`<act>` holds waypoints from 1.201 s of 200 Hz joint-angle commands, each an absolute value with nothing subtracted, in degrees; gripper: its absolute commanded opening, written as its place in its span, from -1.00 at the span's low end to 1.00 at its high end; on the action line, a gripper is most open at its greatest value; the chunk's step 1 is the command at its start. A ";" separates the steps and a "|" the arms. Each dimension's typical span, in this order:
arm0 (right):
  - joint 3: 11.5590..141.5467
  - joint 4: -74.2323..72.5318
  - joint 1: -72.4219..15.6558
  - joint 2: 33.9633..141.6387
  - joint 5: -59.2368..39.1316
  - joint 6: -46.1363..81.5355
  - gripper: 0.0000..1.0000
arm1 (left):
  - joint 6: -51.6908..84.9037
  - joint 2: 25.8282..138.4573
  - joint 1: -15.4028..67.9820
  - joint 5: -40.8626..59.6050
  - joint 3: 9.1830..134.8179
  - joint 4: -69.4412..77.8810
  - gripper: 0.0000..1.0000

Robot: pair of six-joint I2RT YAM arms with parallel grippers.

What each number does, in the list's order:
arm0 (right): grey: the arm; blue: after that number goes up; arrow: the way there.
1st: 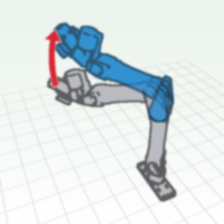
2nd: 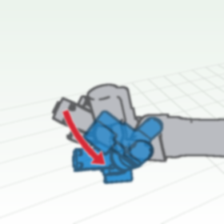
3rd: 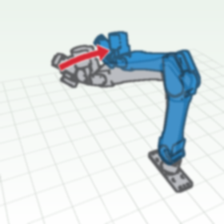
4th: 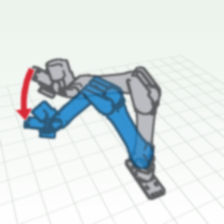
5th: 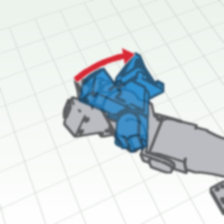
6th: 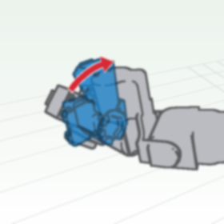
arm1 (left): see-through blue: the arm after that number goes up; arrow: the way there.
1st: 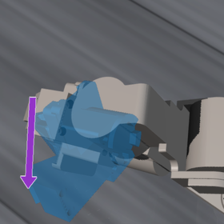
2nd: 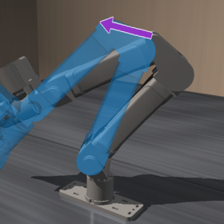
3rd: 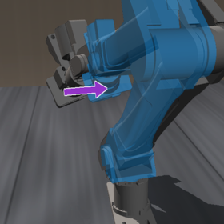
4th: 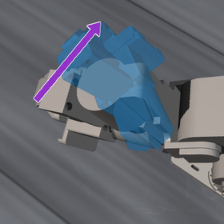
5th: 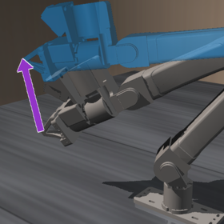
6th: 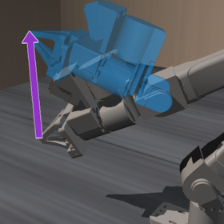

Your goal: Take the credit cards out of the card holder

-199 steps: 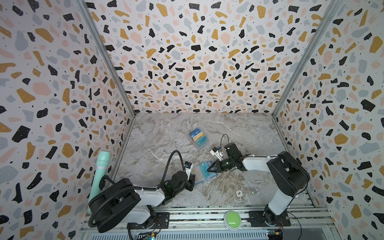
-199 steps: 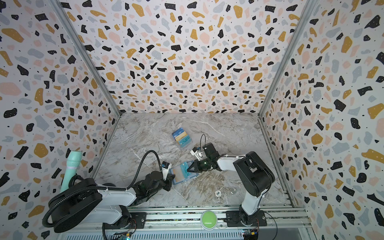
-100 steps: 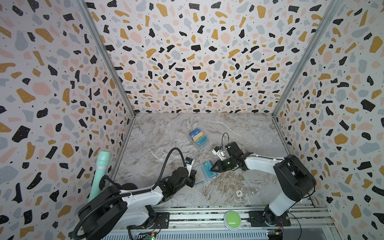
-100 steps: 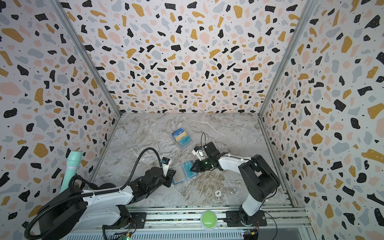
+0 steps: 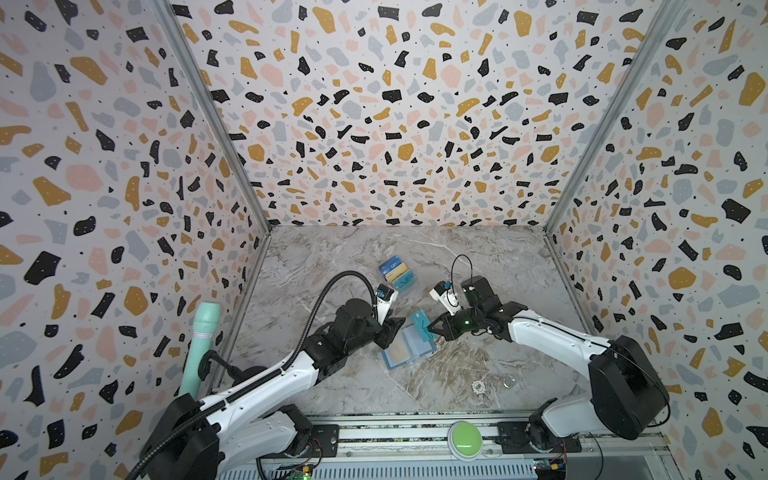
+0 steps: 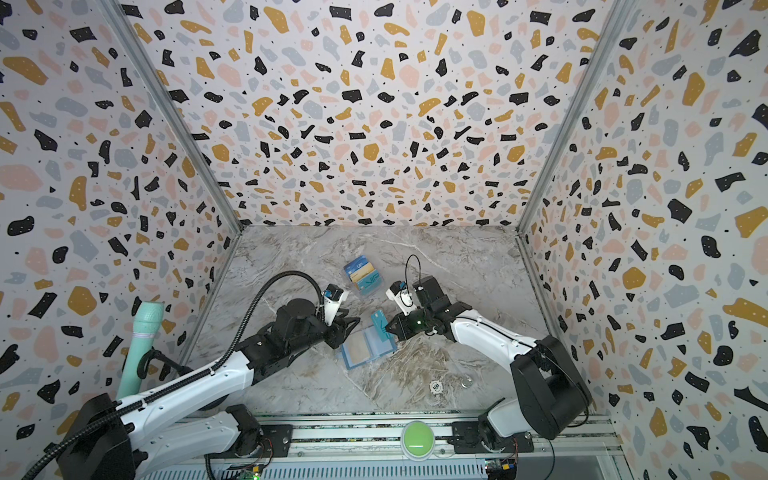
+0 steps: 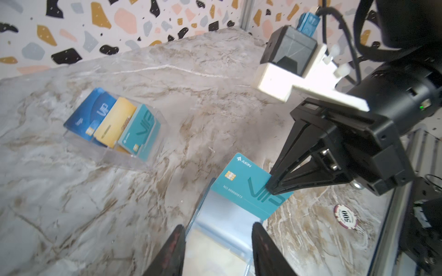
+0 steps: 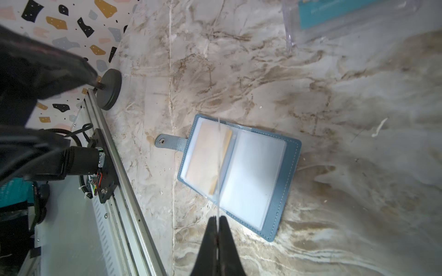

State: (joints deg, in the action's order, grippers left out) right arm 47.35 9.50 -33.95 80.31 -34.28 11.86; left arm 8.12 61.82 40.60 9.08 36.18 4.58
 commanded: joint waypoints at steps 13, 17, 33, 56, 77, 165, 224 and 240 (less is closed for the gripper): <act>46.56 11.96 -35.25 73.63 -36.40 4.91 -1.00 | 2.36 64.24 39.41 20.20 42.36 -2.54 -0.07; 46.42 12.04 -35.39 72.87 -36.70 4.49 -1.00 | 1.81 64.54 39.46 20.67 43.24 -3.58 -0.07; 45.49 12.13 -35.81 70.00 -38.19 2.63 -1.00 | -0.15 65.78 39.38 22.39 46.20 -7.52 -0.08; 43.91 11.80 -36.28 66.87 -40.02 0.35 -1.00 | -1.53 67.03 39.35 25.64 49.88 -11.40 -0.13; 42.73 11.30 -36.65 65.29 -41.43 -0.61 -1.00 | -2.39 66.84 39.29 28.41 51.68 -12.53 -0.16; 40.10 7.45 -38.28 62.17 -45.81 -3.66 -1.00 | -13.29 70.22 38.76 36.62 58.36 -27.53 -0.26; 40.51 7.21 -40.47 62.58 -45.01 -5.93 -1.00 | -17.08 72.09 38.65 43.31 59.46 -29.97 -0.53; 40.64 6.86 -40.61 62.65 -44.67 -5.89 -1.00 | -17.98 72.74 38.67 44.91 59.78 -30.68 -0.71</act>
State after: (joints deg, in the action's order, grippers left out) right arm 40.05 8.05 -40.18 63.24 -44.36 -4.34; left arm -15.27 72.01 39.00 40.36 57.93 -28.95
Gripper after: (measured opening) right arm 0.049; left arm 0.187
